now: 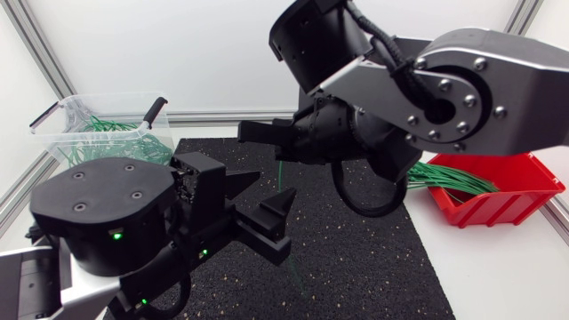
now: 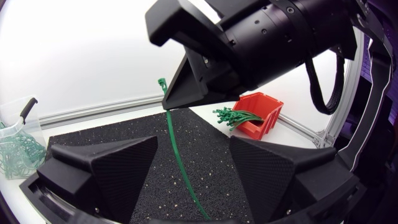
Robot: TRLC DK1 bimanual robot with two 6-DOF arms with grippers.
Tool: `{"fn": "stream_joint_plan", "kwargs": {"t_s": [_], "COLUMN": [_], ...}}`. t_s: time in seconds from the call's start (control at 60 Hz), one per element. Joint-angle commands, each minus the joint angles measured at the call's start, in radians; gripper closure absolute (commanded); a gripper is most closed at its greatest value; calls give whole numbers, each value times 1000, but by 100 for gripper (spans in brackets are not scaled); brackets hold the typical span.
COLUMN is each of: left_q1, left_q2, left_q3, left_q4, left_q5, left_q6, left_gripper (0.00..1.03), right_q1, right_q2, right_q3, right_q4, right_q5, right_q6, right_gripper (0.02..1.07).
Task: Take a green cable tie from the red box, thread the tail through the head to close it, then place it in the transparent bin on the left.
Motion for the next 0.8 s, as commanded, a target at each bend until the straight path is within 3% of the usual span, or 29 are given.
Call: {"fn": "stream_joint_plan", "kwargs": {"t_s": [0.0,0.217,0.3,0.367,0.533,0.65,0.783], "left_q1": [-4,13,15,15,18,19,19], "left_q2": [18,33,35,38,50,55,55], "left_q3": [-31,-42,-46,-43,-46,-48,-58], "left_q4": [18,18,41,49,76,78,86], "left_q5": [-10,-8,-8,-8,-8,-8,-8], "left_q6": [21,27,32,41,50,61,88], "left_gripper": [30,30,39,41,62,68,85], "right_q1": [9,17,26,32,44,44,61], "right_q2": [19,23,25,29,31,29,23], "right_q3": [31,41,42,47,50,50,53], "right_q4": [-23,-41,-44,-57,-67,-72,-81], "right_q5": [19,21,21,21,21,22,34], "right_q6": [34,34,34,36,39,39,40], "right_gripper": [101,101,101,101,101,101,101]}}
